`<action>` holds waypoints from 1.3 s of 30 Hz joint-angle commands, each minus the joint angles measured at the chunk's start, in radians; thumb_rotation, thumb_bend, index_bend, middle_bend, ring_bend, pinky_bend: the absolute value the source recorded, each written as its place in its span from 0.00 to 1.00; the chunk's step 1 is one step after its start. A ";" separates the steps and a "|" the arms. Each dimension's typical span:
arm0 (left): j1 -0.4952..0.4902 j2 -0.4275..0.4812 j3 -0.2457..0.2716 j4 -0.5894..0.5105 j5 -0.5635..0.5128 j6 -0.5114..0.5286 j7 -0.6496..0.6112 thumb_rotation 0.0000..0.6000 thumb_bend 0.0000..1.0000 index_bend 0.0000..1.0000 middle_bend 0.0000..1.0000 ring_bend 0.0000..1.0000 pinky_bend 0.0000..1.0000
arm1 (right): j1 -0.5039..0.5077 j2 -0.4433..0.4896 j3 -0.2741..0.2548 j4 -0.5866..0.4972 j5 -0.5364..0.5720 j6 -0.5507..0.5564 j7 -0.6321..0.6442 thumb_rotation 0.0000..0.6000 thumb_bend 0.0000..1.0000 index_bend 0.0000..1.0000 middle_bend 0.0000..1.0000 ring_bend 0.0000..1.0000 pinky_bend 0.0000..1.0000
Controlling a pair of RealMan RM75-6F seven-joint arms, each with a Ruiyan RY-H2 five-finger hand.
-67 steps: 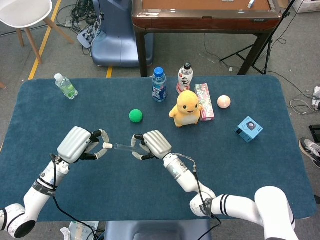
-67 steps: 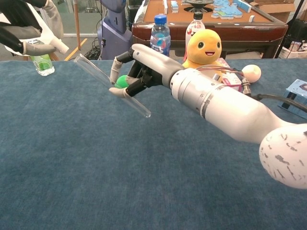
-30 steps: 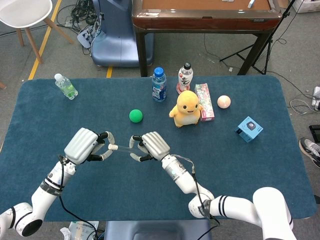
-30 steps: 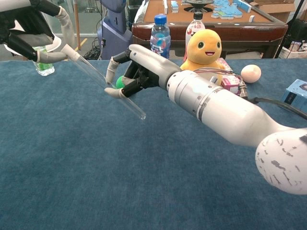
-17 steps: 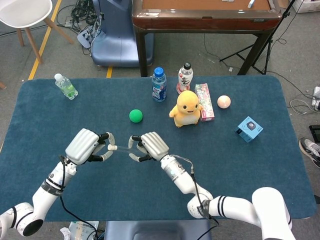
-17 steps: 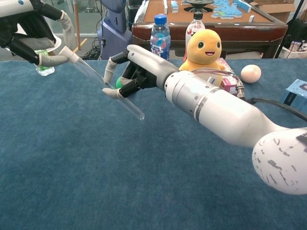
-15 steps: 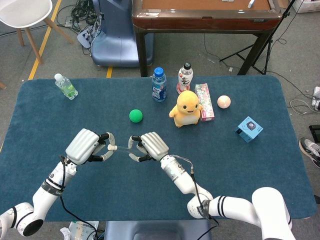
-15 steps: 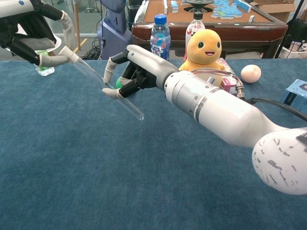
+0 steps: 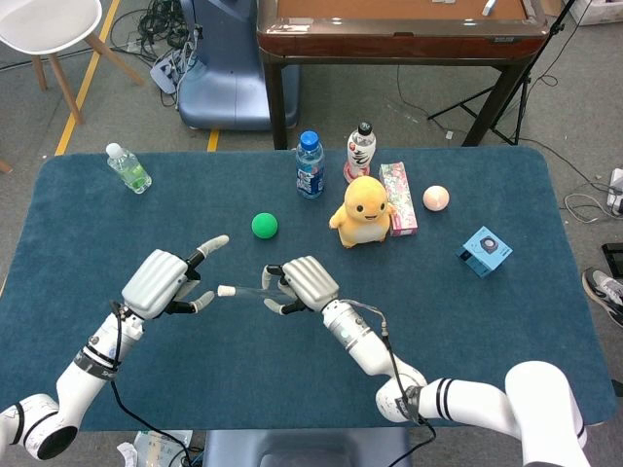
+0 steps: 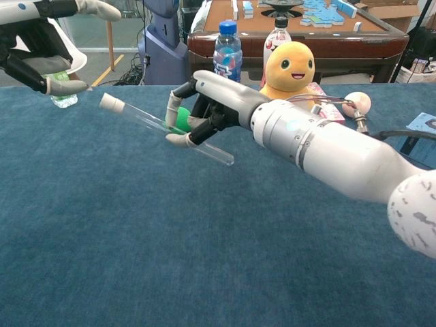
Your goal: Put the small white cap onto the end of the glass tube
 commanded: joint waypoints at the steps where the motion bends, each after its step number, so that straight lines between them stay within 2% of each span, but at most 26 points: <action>1: 0.006 0.010 0.004 0.008 -0.012 -0.006 -0.011 1.00 0.30 0.07 0.92 0.95 0.95 | -0.013 0.089 -0.027 -0.069 0.055 -0.051 -0.101 1.00 0.52 0.72 0.98 1.00 0.98; 5: 0.015 0.016 0.011 0.030 -0.025 -0.012 -0.026 1.00 0.30 0.07 0.89 0.89 0.92 | -0.014 0.171 -0.051 -0.124 0.132 -0.085 -0.227 1.00 0.52 0.72 0.98 1.00 0.98; 9: 0.026 0.011 0.017 0.049 -0.024 0.000 -0.028 1.00 0.30 0.07 0.86 0.85 0.91 | -0.012 0.196 -0.074 -0.119 0.198 -0.089 -0.322 1.00 0.52 0.72 0.98 1.00 0.98; 16: 0.041 0.004 0.028 0.061 -0.008 0.023 0.012 1.00 0.30 0.07 0.82 0.78 0.90 | 0.002 0.162 -0.118 -0.038 0.267 -0.098 -0.426 1.00 0.52 0.72 0.97 1.00 0.98; 27: 0.052 -0.004 0.042 0.062 -0.007 0.017 0.025 1.00 0.30 0.07 0.81 0.78 0.90 | 0.007 0.085 -0.143 0.073 0.277 -0.106 -0.446 1.00 0.52 0.71 0.96 1.00 0.98; 33: 0.055 -0.009 0.045 0.067 -0.006 0.016 0.023 1.00 0.30 0.07 0.80 0.77 0.89 | 0.002 0.067 -0.145 0.107 0.273 -0.119 -0.431 1.00 0.48 0.60 0.95 1.00 0.98; 37: 0.055 -0.012 0.045 0.071 -0.005 0.014 0.024 1.00 0.30 0.07 0.79 0.77 0.88 | 0.004 0.066 -0.145 0.113 0.275 -0.127 -0.435 1.00 0.40 0.41 0.94 1.00 0.98; 39: 0.055 -0.013 0.046 0.071 -0.005 0.011 0.025 1.00 0.30 0.07 0.78 0.76 0.88 | 0.004 0.066 -0.144 0.111 0.277 -0.126 -0.441 1.00 0.37 0.35 0.93 1.00 0.98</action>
